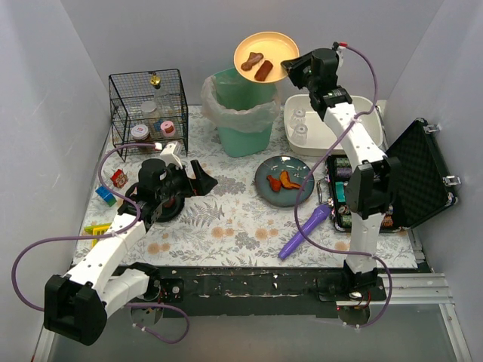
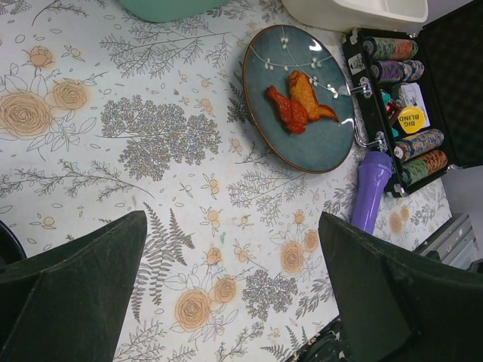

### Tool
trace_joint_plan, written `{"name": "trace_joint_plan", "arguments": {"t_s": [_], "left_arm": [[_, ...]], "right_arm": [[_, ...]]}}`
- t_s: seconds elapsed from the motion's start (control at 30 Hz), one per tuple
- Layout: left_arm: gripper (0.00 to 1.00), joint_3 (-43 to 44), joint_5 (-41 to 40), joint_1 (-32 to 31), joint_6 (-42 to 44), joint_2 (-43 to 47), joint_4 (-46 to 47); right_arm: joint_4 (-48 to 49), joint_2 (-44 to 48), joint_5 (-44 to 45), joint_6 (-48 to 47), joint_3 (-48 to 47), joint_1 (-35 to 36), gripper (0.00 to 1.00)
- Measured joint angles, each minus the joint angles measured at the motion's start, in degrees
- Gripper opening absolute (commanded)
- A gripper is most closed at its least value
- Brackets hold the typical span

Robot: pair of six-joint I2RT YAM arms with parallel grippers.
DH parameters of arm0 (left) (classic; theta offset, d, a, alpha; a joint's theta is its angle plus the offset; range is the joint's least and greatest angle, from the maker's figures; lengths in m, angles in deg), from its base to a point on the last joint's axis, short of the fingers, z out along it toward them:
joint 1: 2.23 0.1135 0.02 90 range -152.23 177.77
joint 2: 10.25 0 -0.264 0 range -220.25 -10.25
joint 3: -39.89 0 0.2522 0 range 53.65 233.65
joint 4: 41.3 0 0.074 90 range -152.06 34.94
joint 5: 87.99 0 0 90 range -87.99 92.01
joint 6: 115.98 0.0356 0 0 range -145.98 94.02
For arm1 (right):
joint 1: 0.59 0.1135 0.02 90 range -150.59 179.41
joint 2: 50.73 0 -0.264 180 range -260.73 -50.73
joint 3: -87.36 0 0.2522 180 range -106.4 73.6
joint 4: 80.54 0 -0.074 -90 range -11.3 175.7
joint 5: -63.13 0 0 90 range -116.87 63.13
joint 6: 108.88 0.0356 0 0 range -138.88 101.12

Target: Clear the kitchen counter

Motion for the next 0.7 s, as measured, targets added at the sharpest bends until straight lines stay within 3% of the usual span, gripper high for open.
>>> {"name": "trace_joint_plan", "arguments": {"t_s": [0.17,0.7], "left_arm": [[0.98,-0.24,-0.04,0.13,0.04,0.00,0.00],[0.98,-0.26,-0.02,0.57,0.04,-0.59,-0.02]], "right_arm": [[1.81,-6.23,3.87,-5.44,-8.90,2.29,0.01],[19.21,-5.95,9.73,-41.81,-0.22,8.04,0.01]]}}
